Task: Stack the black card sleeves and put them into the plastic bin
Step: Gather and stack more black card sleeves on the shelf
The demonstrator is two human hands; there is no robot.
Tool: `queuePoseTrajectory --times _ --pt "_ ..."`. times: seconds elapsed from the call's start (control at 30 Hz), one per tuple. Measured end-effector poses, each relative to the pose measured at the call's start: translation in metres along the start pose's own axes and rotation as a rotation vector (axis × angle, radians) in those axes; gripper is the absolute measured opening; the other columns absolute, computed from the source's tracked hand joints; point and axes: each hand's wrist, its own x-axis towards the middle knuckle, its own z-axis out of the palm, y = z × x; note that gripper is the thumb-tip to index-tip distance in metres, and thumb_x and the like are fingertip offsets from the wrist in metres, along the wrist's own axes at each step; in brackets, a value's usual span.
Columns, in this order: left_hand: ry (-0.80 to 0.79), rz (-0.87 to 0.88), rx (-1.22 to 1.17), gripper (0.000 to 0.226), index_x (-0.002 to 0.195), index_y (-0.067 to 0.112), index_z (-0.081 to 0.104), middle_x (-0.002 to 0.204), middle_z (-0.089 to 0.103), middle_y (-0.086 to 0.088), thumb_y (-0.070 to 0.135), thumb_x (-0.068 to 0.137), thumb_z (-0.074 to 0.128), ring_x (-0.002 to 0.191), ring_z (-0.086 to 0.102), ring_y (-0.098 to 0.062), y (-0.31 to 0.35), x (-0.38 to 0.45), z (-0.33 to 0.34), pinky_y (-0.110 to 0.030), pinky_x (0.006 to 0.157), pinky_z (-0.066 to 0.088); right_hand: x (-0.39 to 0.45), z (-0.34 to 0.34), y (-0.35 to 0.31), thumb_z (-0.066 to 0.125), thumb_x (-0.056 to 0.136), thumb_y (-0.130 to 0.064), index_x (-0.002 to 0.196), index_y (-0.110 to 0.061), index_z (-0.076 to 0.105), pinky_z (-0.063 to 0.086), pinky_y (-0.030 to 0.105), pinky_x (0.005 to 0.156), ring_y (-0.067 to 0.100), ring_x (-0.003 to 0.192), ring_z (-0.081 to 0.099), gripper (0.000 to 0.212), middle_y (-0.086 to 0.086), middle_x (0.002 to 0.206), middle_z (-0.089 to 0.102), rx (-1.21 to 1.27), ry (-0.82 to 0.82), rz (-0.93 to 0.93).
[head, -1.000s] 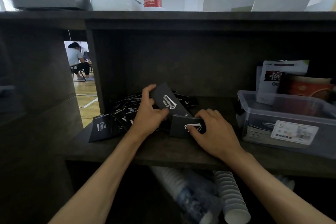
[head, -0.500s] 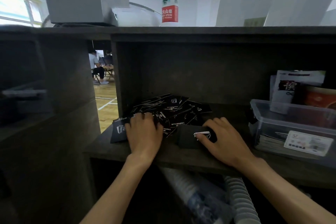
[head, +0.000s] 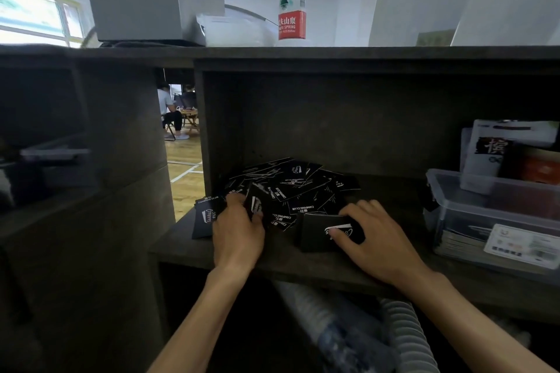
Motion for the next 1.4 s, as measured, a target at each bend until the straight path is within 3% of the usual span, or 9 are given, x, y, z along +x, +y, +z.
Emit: queuePoseTrajectory --times 0.13,0.3,0.43,0.53,0.6,0.7,1.07,1.2,1.4 --pt "0.089 0.135 -0.216 0.03 0.118 0.027 0.056 0.102 0.065 0.009 0.012 0.092 0.063 0.099 0.061 -0.014 0.005 -0.006 -0.005 -0.022 0.078 0.039 -0.001 -0.002 0.0 0.046 0.084 -0.065 0.112 -0.034 0.059 0.042 0.02 0.076 -0.001 0.096 0.044 0.044 -0.019 0.1 0.054 0.017 -0.021 -0.002" --pt "-0.388 0.404 -0.468 0.032 0.105 0.019 0.072 0.104 0.07 0.011 0.001 0.098 0.047 0.104 0.06 0.0 0.028 -0.018 0.002 -0.016 0.094 0.044 -0.001 -0.004 -0.002 0.056 0.086 -0.059 0.143 -0.04 0.039 0.031 0.01 0.092 -0.009 0.121 0.034 0.063 -0.029 0.129 0.039 0.076 -0.04 0.009" --pt "-0.623 0.329 -0.53 0.034 0.1 0.022 0.073 0.099 0.072 0.009 0.018 0.095 0.04 0.099 0.064 -0.005 0.037 -0.017 0.005 -0.018 0.089 0.047 -0.001 -0.004 -0.004 0.048 0.085 -0.062 0.131 -0.037 0.053 0.032 0.01 0.084 -0.003 0.112 0.043 0.053 -0.028 0.11 0.048 0.054 -0.071 -0.05" --pt "-0.283 0.166 -0.397 0.027 0.093 0.026 0.072 0.086 0.072 0.011 0.031 0.093 0.045 0.089 0.066 -0.011 0.024 -0.006 0.004 -0.023 0.082 0.05 -0.001 -0.004 -0.004 0.045 0.085 -0.062 0.116 -0.036 0.058 0.037 0.018 0.075 0.0 0.094 0.042 0.042 -0.022 0.094 0.049 0.004 -0.049 -0.062" --pt "0.026 0.095 0.098 0.028 0.098 0.023 0.068 0.095 0.071 0.003 0.045 0.094 0.05 0.098 0.064 -0.021 0.011 0.003 0.002 -0.037 0.09 0.047 -0.001 -0.004 -0.003 0.045 0.086 -0.062 0.114 -0.036 0.057 0.04 0.021 0.074 -0.001 0.092 0.041 0.041 -0.021 0.093 0.049 0.002 -0.036 -0.056" --pt "-0.036 -0.041 0.599 0.068 0.114 0.012 0.062 0.118 0.06 -0.011 0.072 0.085 0.046 0.116 0.051 -0.031 0.005 0.006 0.005 -0.044 0.097 0.036 -0.001 -0.003 -0.004 0.048 0.087 -0.061 0.114 -0.037 0.057 0.04 0.02 0.073 -0.002 0.091 0.04 0.038 -0.022 0.092 0.048 0.004 -0.042 -0.047" --pt "-0.142 -0.225 0.467 0.074 0.128 0.004 0.051 0.132 0.052 -0.019 0.062 0.083 0.061 0.127 0.043 -0.038 0.004 0.019 0.008 -0.047 0.103 0.034 -0.002 -0.005 -0.005 0.049 0.086 -0.062 0.115 -0.037 0.058 0.036 0.018 0.071 -0.002 0.091 0.041 0.039 -0.022 0.093 0.05 0.002 -0.056 -0.029" --pt "-0.142 -0.221 0.274 0.033 0.101 0.009 0.065 0.108 0.066 -0.015 0.039 0.093 0.054 0.111 0.058 -0.037 -0.002 0.024 0.003 -0.045 0.098 0.044 -0.002 -0.005 -0.005 0.049 0.085 -0.062 0.112 -0.036 0.059 0.039 0.02 0.072 -0.001 0.091 0.041 0.039 -0.022 0.091 0.05 0.014 -0.033 -0.034" --pt "-0.113 -0.174 0.103 0.031 0.081 0.008 0.064 0.086 0.068 -0.012 0.03 0.097 0.049 0.09 0.064 -0.033 -0.004 0.02 -0.001 -0.041 0.085 0.051 -0.001 -0.004 -0.004 0.046 0.085 -0.064 0.113 -0.037 0.059 0.036 0.017 0.071 -0.002 0.091 0.041 0.042 -0.022 0.092 0.05 0.0 -0.029 -0.032"
